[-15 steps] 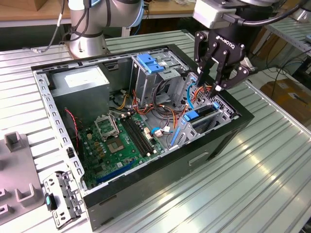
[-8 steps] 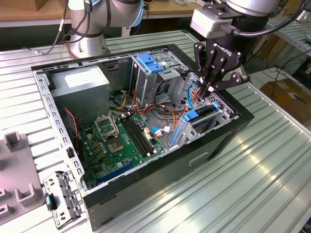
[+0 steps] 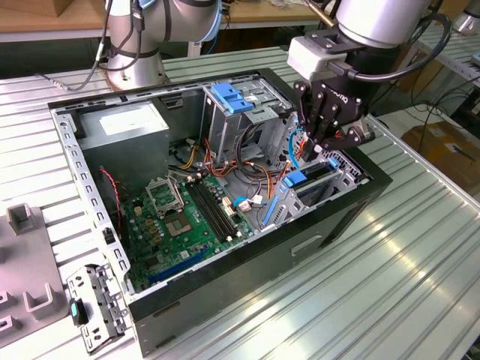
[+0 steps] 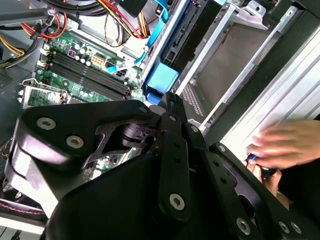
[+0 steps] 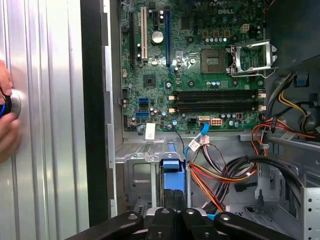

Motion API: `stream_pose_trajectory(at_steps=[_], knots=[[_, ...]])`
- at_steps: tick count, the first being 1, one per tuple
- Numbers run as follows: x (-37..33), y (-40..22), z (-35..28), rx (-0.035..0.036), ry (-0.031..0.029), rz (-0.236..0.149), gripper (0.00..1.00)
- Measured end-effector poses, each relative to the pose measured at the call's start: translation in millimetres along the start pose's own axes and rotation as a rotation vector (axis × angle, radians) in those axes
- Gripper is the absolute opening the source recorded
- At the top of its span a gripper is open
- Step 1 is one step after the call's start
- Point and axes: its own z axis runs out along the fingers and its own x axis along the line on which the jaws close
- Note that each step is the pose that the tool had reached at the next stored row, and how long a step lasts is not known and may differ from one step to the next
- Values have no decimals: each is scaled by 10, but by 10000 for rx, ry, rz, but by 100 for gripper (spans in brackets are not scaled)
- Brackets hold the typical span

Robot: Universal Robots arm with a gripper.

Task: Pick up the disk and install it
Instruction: 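Insert the disk into the insertion slot, then insert the first disk wire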

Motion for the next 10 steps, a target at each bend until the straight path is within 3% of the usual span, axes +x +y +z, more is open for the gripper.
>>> stream_pose_trajectory(at_steps=[10], knots=[[0, 0, 4, -2, -46, 1, 11]])
